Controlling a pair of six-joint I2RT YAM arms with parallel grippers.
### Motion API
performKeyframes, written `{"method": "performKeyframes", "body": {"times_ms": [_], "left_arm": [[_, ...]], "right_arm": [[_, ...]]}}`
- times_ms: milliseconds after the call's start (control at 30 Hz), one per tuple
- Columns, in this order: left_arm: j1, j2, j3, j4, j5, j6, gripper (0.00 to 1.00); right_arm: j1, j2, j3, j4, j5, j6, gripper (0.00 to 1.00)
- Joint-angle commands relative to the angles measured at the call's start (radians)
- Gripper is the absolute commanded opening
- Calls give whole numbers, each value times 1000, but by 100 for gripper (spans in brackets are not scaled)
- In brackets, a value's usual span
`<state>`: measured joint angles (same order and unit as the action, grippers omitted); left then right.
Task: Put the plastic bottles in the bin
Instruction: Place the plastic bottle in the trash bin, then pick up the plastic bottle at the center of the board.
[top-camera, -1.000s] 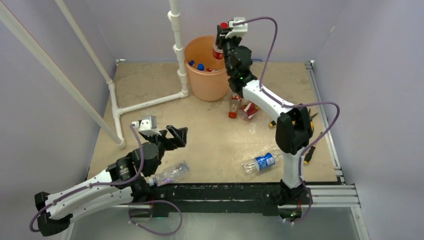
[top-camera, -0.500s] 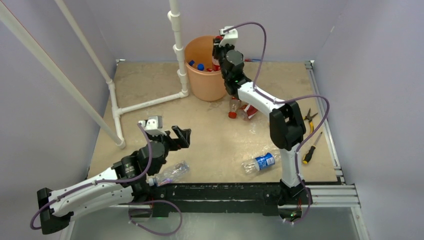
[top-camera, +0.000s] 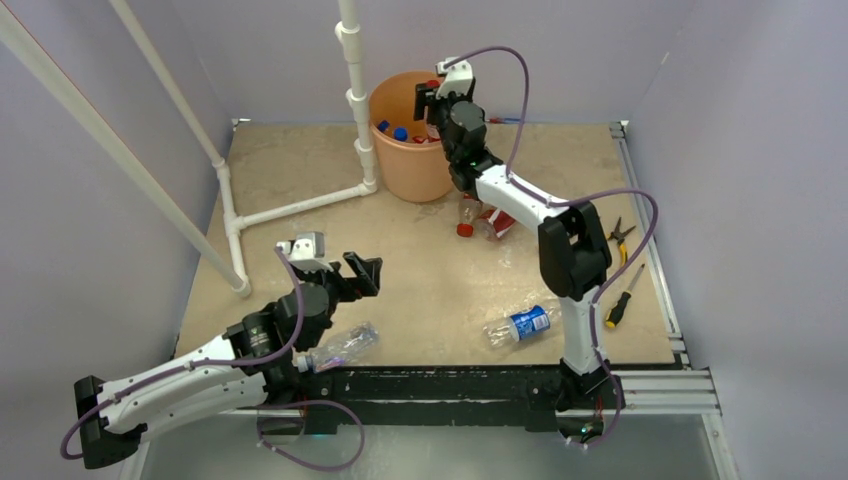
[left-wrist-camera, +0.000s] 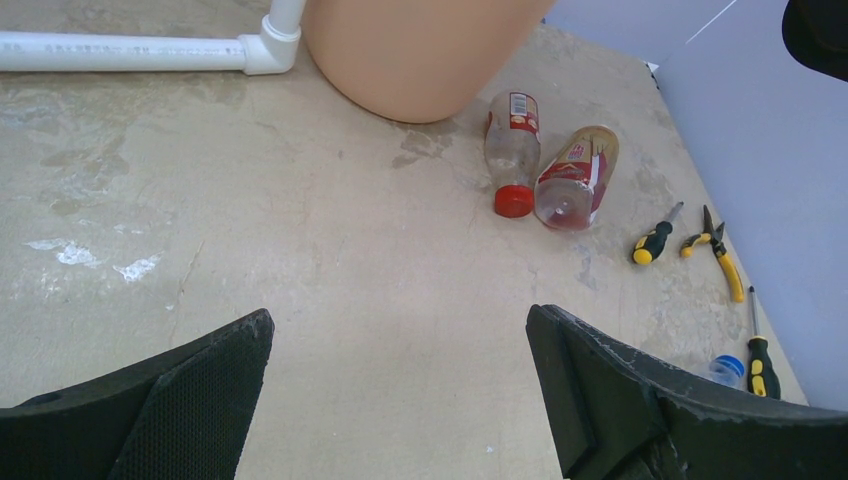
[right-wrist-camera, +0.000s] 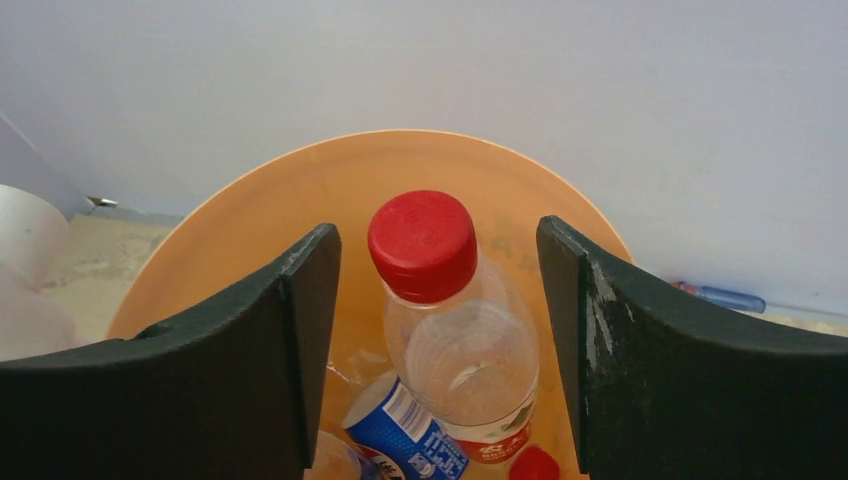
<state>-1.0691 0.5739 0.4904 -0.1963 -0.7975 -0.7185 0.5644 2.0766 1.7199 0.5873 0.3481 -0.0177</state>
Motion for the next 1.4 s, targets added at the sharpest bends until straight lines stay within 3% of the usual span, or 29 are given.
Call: {"method": "performKeyframes", "body": {"times_ms": [0,200,333,500,1033,1233,1367], "left_arm": [[-2,-9,-16,25,3,-15,99],[-2,-13,-15,23,7,-24,99],[-2,-24,-11,11,9,-34,99],[-2,-38,-25,21,19,-45,99],[-2,-68,-27,-10,58,-69,99],[-2,-80,-24,-19,55,-80,98],[-1,-80,-19,-17,21,-76,99]], "right_arm": [[1,-58,-4,22,-7,10,79],[2,-116,12,27,-13,58,87],[2,-174,10,40,-30,68,87],[2,-135,132,-141,-14,52,86],[0,-239,-132,-148,-182,208,71],[0,-354,-175,-115,-129,226,75],[0,-526,-255,-105,-21,255,80]]}}
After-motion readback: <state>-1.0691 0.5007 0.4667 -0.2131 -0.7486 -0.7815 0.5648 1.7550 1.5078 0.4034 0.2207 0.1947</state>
